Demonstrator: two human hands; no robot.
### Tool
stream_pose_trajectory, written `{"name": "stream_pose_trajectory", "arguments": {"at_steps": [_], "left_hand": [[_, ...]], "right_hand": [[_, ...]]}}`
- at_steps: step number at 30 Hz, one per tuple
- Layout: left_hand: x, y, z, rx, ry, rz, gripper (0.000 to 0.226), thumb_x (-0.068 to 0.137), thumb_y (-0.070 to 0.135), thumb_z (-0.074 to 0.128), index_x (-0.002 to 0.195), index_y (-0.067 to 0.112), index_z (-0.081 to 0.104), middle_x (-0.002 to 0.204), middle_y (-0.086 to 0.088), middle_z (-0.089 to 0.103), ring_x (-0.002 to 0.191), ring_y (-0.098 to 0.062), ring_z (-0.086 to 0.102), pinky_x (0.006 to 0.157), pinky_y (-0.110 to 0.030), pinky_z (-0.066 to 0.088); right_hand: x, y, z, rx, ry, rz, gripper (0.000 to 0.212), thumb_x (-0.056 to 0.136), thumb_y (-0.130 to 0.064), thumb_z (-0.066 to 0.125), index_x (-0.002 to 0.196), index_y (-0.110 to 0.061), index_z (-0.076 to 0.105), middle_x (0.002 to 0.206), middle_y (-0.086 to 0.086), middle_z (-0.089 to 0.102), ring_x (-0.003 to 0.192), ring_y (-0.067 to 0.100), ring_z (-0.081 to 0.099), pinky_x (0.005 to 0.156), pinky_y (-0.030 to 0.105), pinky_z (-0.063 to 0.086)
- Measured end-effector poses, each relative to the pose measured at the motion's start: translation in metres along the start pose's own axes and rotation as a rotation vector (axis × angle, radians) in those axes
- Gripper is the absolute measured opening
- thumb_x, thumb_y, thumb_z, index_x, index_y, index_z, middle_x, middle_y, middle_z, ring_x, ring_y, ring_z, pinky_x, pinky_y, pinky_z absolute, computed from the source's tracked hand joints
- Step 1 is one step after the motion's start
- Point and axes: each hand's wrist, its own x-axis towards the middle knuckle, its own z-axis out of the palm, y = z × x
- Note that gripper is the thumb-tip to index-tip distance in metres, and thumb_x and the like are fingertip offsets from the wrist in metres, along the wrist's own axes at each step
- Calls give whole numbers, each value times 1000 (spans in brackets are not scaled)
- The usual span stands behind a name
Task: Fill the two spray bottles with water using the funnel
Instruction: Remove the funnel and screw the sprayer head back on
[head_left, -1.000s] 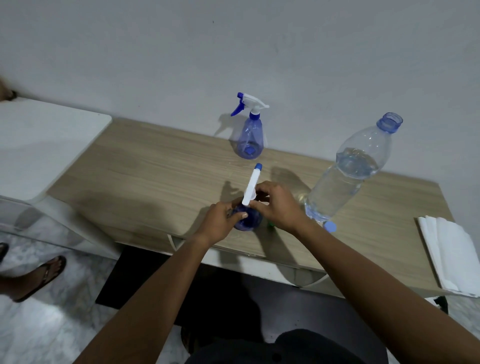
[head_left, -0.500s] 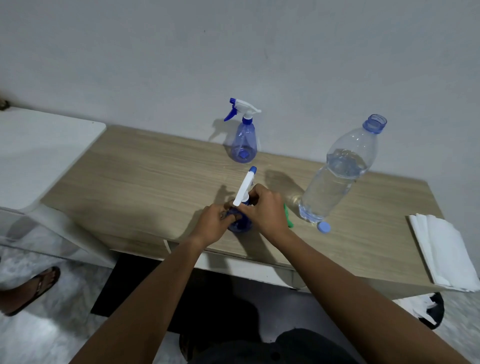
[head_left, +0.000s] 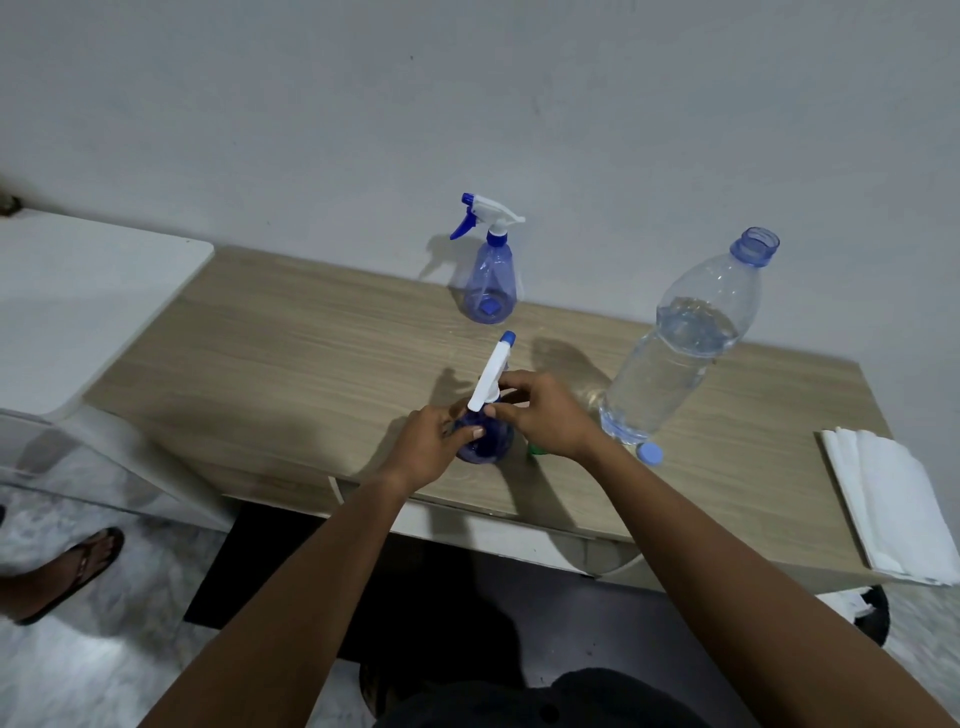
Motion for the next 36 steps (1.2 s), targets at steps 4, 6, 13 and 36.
{"name": "stream_pose_trajectory", "arguments": {"at_steps": [4,6,13,36], "left_hand": [[0,-2,1,-16,1,-2,32,85,43,66,116,35,72,86,-22,72,85,-39,68,77,-48,53],[2,-6,2,-36,3,-1,32,80,51,64,112,49,69,87,-22,72,77,-32,69,78,-50,54],[5,-11,6,-65,-3,-17,25,79,54,64,104,58,66,90,-20,73,83,-34,71,82,-54,56],[14,-3,-18,127,-192,54,45,91,22,71,134,32,63,110,3,74,102,-13,67,91,-29,50]], "right_hand": [[1,4,3,-3,32,-22,17,90,-10,73,104,-18,77,108,-1,75,100,16,72,93,36,56],[1,6,4,-3,39,-25,16,89,-11,74,103,-19,76,107,-2,75,98,14,72,92,41,56],[1,13,11,-56,87,-68,17,89,-17,72,105,-15,75,104,-3,74,94,13,72,91,43,57],[1,9,2,63,-3,-81,21,92,-6,71,113,-2,74,114,11,73,106,20,69,94,22,54]]}}
